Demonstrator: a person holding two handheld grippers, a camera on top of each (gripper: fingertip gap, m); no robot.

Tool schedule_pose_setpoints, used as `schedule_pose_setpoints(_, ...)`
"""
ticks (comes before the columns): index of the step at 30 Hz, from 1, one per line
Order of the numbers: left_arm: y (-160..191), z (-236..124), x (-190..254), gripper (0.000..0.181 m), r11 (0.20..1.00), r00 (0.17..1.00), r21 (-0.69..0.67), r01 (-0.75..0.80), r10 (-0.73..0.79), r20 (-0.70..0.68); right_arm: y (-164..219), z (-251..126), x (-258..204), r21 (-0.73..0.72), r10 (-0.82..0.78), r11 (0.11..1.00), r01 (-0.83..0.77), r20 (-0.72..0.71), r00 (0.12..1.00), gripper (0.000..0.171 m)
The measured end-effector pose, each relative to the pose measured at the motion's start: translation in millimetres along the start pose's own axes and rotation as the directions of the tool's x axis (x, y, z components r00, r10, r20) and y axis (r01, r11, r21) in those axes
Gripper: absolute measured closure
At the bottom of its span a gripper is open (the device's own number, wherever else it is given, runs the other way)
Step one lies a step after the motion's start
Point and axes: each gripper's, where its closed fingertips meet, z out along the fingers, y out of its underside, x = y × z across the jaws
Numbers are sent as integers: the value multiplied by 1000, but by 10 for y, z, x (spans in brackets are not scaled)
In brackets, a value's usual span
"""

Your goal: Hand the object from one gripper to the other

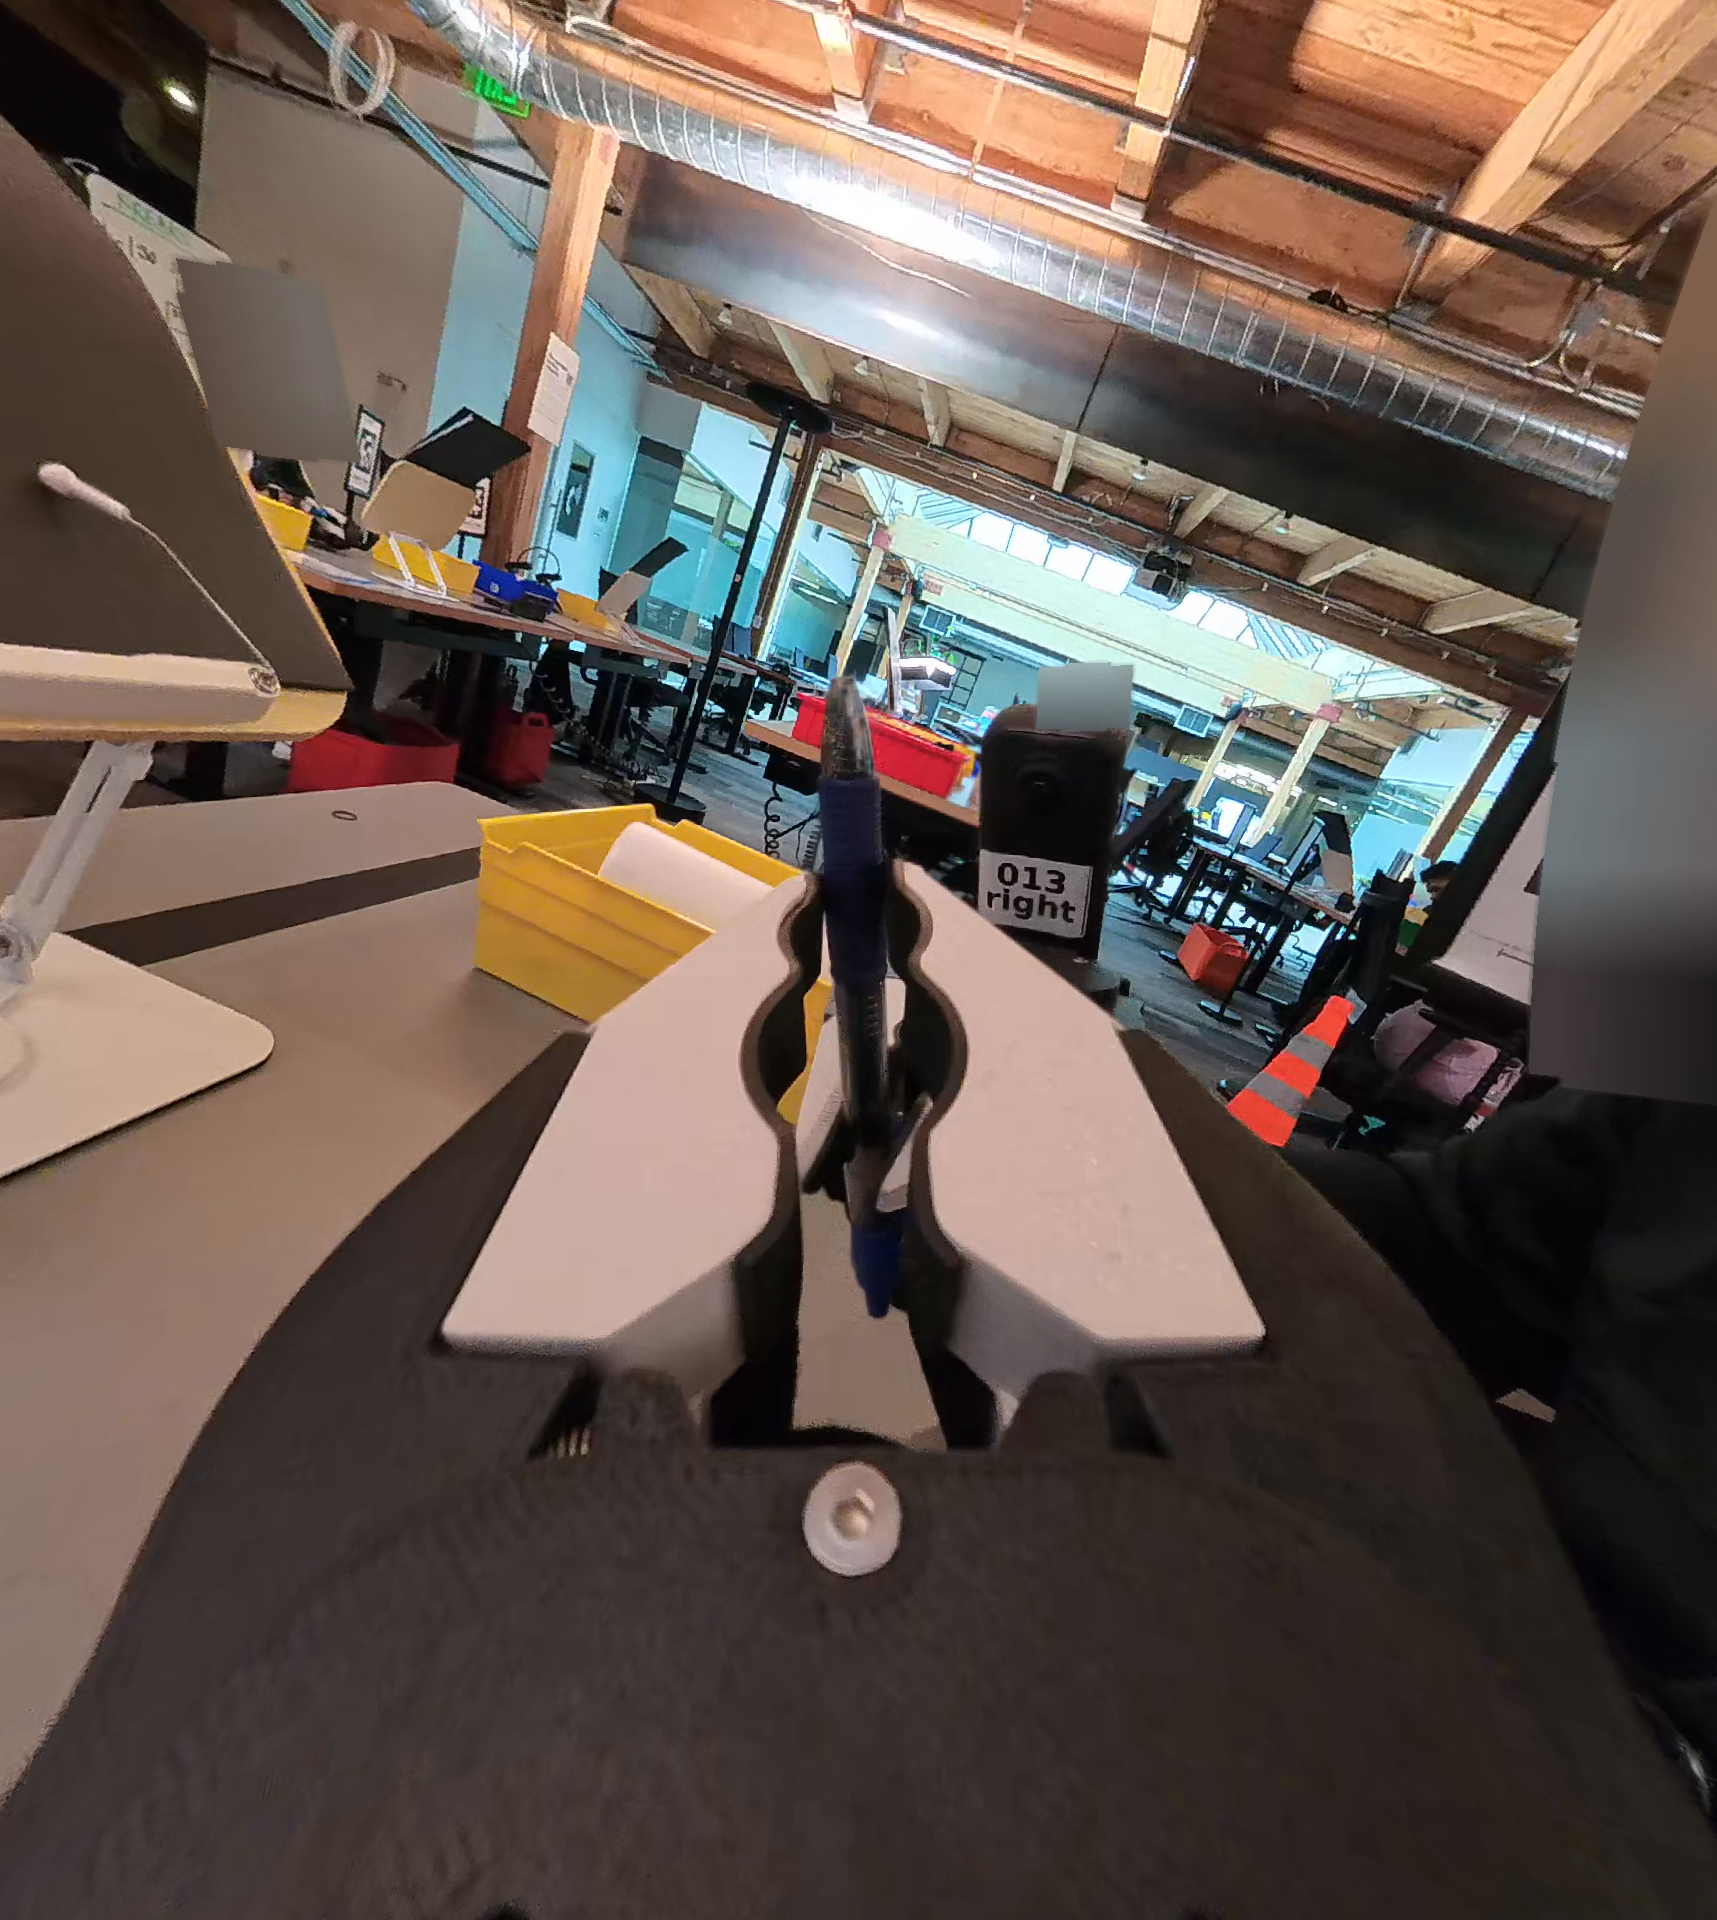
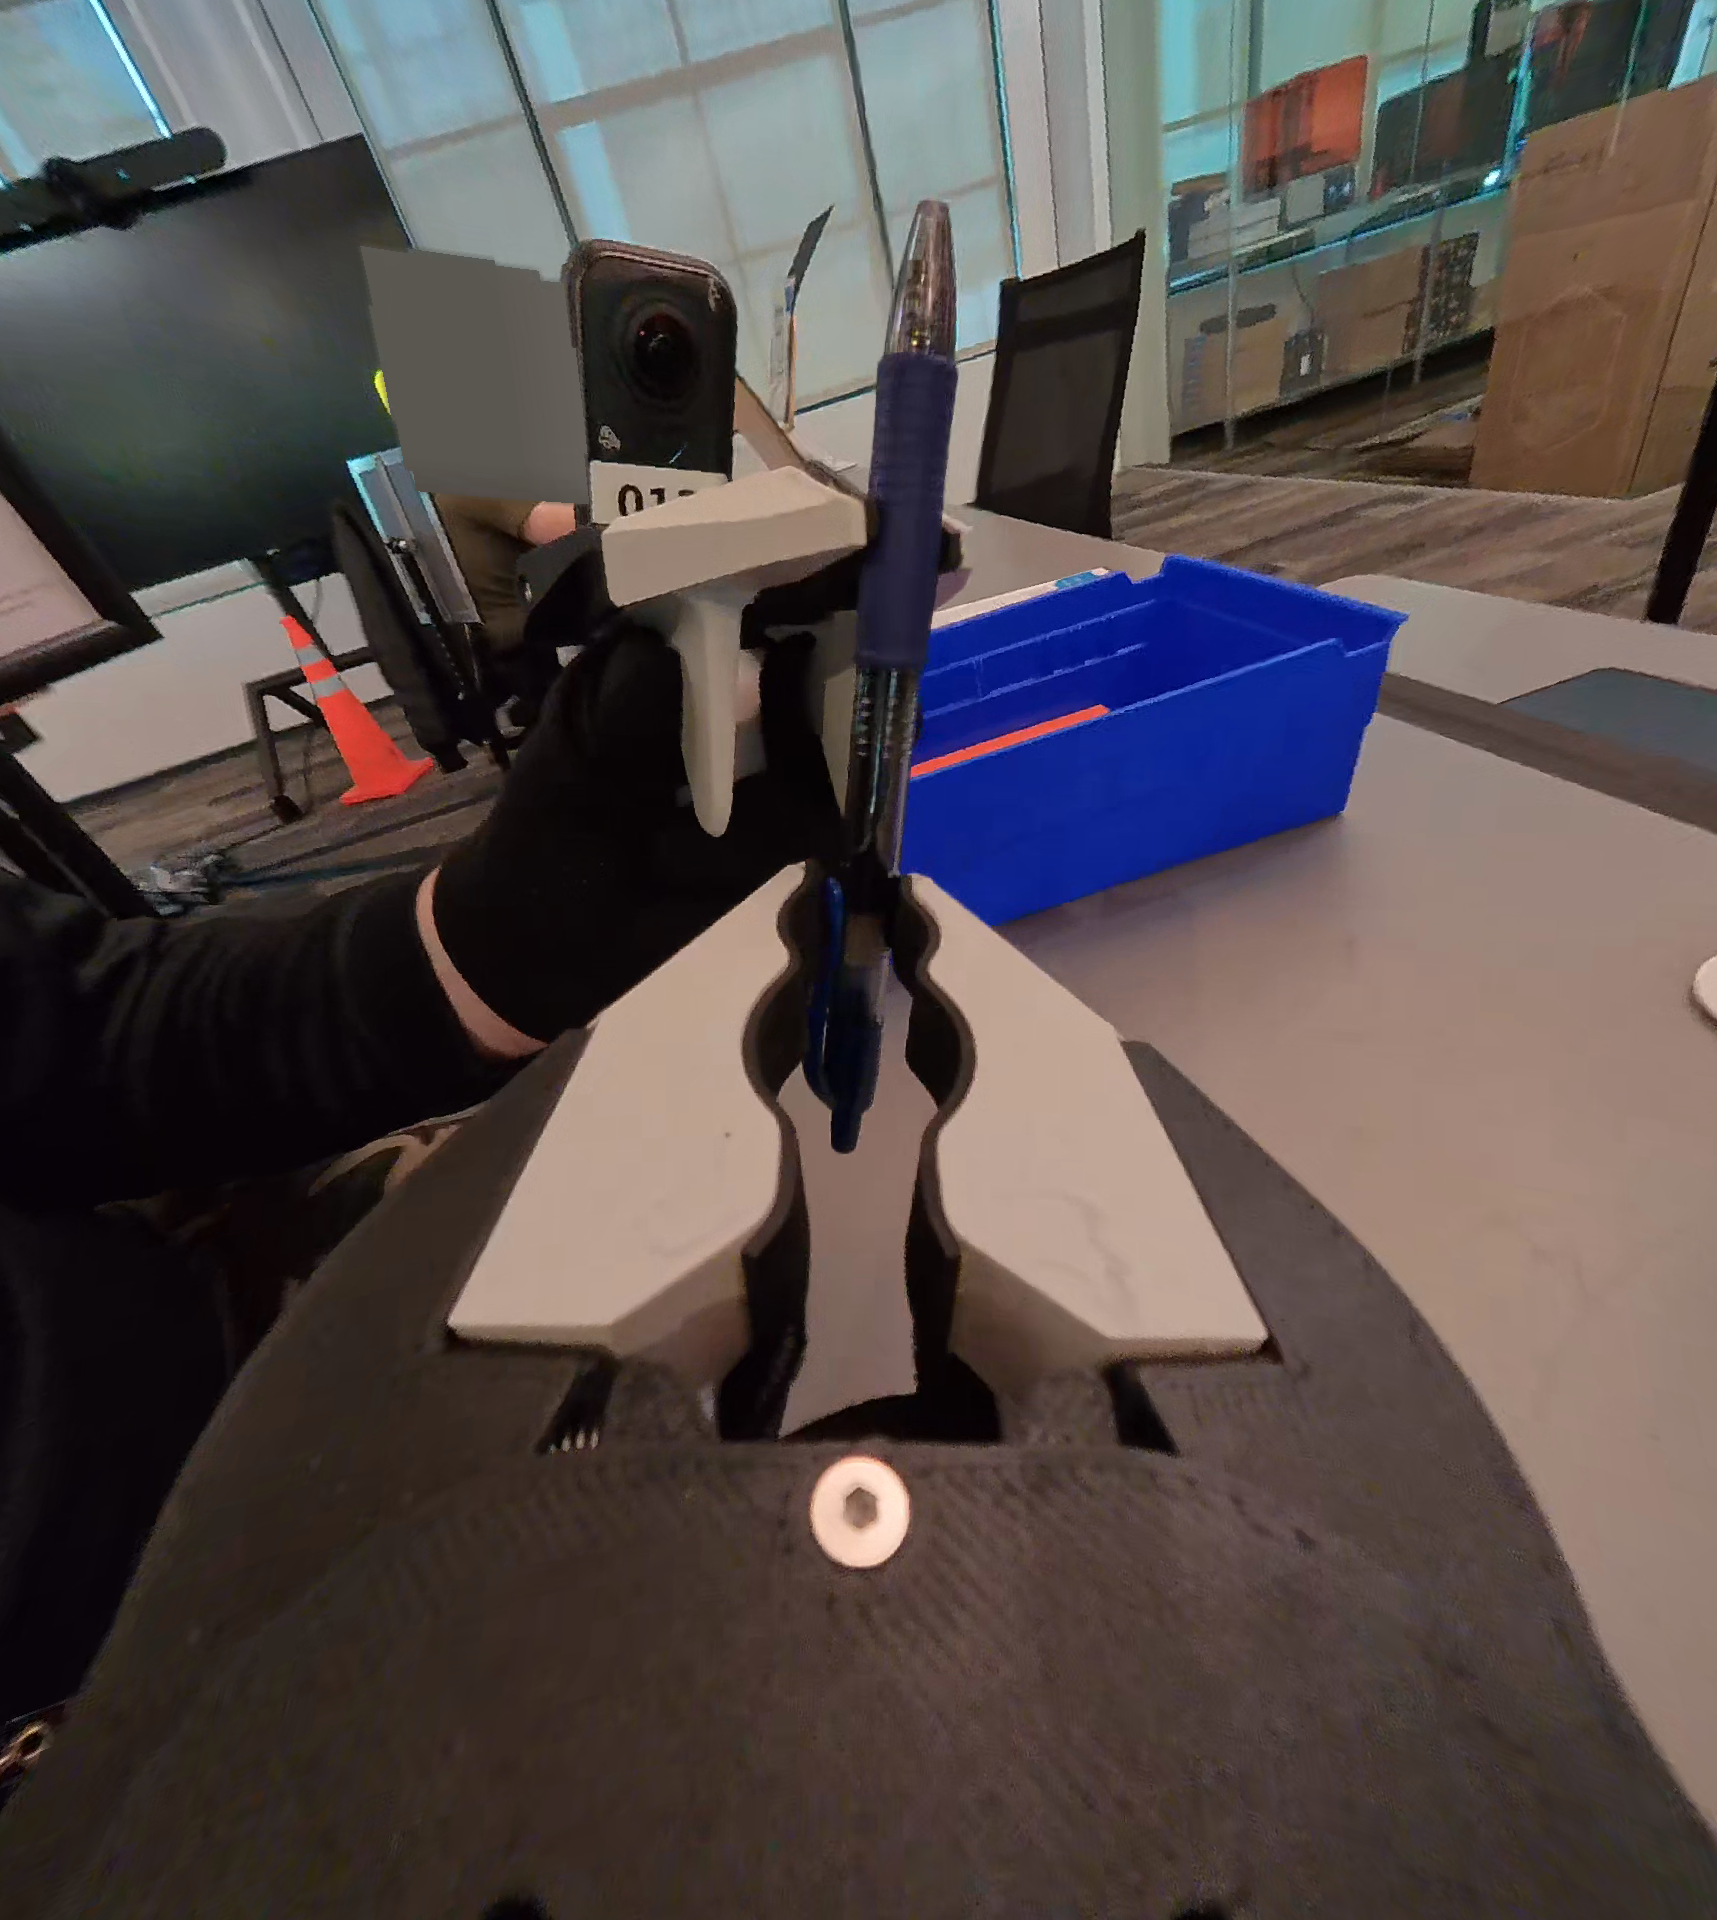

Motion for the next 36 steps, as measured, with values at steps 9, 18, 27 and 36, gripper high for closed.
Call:
schedule_pose_setpoints(9, 58, -100, -8, 114, 614, 587, -339, -713, 787, 190, 31, -158, -7, 27, 295, 952, -303, 172, 940, 161)
schedule_pose_setpoints(18, 370, 1, -69, 103, -152, -21, -498, -853, 966, -258, 314, -287, -58, -131, 393, 919, -373, 219, 893, 162)
schedule_pose_setpoints(27, 750, 34, -159, 154, -562, -334, -400, -724, 792, -510, 457, -320, -216, -233, 437, 894, -383, 265, 859, 161)
schedule_pose_setpoints(36, 766, -23, -280, 171, -331, -83, -548, -769, 900, -427, 228, -387, -71, -93, 332, 943, -319, 193, 923, 98)
